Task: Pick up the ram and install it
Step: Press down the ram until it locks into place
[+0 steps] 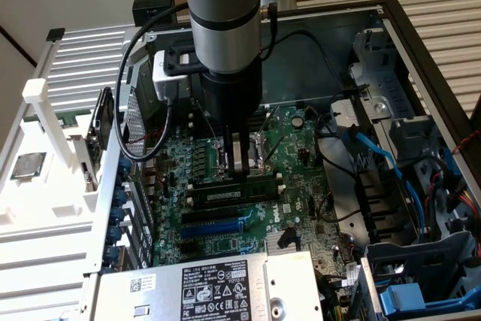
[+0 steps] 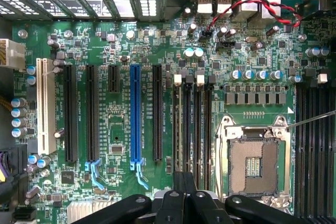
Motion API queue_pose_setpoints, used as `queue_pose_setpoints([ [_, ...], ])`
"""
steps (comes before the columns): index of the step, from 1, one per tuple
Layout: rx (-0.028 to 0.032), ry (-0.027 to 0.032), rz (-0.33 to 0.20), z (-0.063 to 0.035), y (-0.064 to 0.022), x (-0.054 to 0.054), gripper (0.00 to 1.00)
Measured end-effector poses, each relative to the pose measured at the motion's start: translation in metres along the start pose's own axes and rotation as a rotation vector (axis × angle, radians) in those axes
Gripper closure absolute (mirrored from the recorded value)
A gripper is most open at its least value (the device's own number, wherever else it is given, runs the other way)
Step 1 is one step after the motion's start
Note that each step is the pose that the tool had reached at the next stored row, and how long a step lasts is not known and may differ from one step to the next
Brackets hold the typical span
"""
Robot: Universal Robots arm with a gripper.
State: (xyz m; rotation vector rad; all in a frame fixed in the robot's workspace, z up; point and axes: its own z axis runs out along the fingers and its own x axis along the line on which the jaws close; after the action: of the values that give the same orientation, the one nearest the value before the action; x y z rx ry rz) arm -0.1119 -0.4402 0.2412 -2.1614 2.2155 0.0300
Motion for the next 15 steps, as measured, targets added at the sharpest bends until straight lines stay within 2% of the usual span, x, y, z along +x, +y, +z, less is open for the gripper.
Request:
queue_pose_setpoints([
  [15,0.0000,0.0000,0.000,0.0072,0.0023,-0.0010,0.90],
])
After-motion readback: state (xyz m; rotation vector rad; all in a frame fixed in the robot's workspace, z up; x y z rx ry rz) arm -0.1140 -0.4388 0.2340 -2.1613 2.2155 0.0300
